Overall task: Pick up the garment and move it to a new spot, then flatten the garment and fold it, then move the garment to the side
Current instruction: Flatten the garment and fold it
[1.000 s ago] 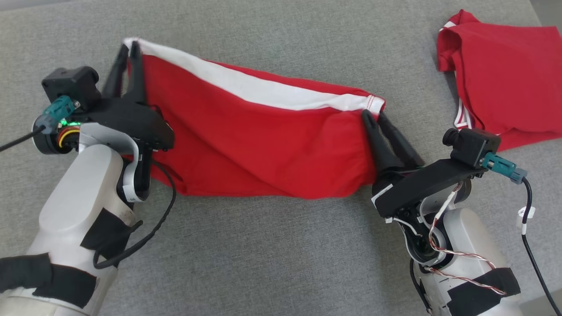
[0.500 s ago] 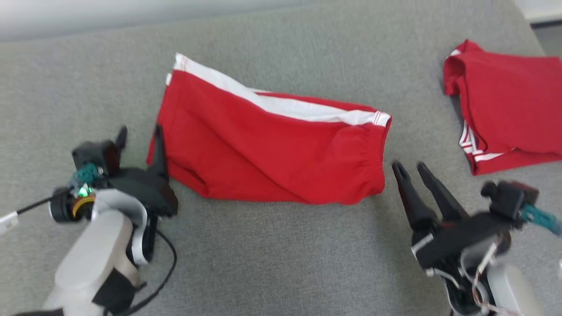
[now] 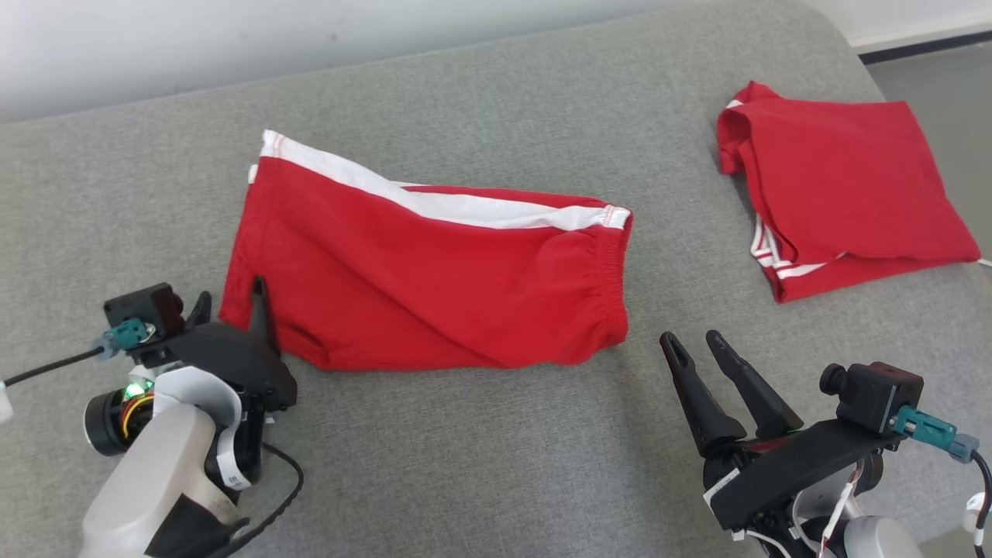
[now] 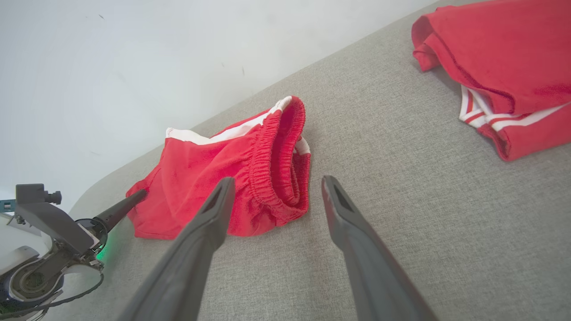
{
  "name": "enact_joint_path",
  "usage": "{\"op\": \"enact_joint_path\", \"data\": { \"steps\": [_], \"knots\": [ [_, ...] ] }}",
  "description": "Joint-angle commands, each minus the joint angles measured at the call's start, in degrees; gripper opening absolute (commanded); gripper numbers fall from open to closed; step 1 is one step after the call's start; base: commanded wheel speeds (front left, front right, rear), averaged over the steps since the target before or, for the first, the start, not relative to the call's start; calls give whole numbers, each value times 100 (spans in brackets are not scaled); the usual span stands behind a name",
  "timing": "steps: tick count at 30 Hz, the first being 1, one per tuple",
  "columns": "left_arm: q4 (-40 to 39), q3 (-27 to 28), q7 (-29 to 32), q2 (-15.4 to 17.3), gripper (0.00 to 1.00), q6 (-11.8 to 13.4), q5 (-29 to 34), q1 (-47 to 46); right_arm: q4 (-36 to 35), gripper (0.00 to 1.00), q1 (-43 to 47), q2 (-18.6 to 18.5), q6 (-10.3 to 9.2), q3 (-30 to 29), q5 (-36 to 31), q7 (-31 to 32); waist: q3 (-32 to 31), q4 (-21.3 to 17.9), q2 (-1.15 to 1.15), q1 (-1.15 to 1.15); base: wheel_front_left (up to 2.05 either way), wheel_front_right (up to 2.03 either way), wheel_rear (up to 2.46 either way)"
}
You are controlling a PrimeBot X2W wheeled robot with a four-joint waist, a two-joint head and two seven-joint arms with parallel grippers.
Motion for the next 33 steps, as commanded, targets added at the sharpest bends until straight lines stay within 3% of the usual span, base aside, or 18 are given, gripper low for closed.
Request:
{"op": "enact_joint_path", "data": {
  "steps": [1,6,7,8,9,19,33],
  "knots": [
    [58,-18,83,-44,100,-1,-40,102,-17,100,68,27,-11,8,-55,15,32,-45,0,1,0,0,0],
    [90,-148,402,-247,100,-119,-176,250,-44,100,80,48,-11,-8,-106,13,21,-27,0,1,0,0,0],
    [81,-192,440,-268,48,-157,-173,278,-48,100,84,45,-11,-9,-116,8,10,-10,0,1,0,0,0],
    [54,-240,432,-267,32,-212,-133,290,-53,100,82,47,-11,-6,-129,8,0,3,0,1,0,0,0],
    [30,-278,409,-264,0,-230,-93,310,-61,100,78,49,-11,5,-130,15,-12,19,0,1,0,0,0],
    [-194,-546,-476,-50,0,206,526,602,-87,100,109,51,-11,20,-197,68,-198,254,0,1,0,0,0],
    [-1000,-295,-1096,-314,0,833,391,1756,-141,100,217,30,-11,-103,-290,183,-453,563,0,1,0,0,0]
  ]
}}
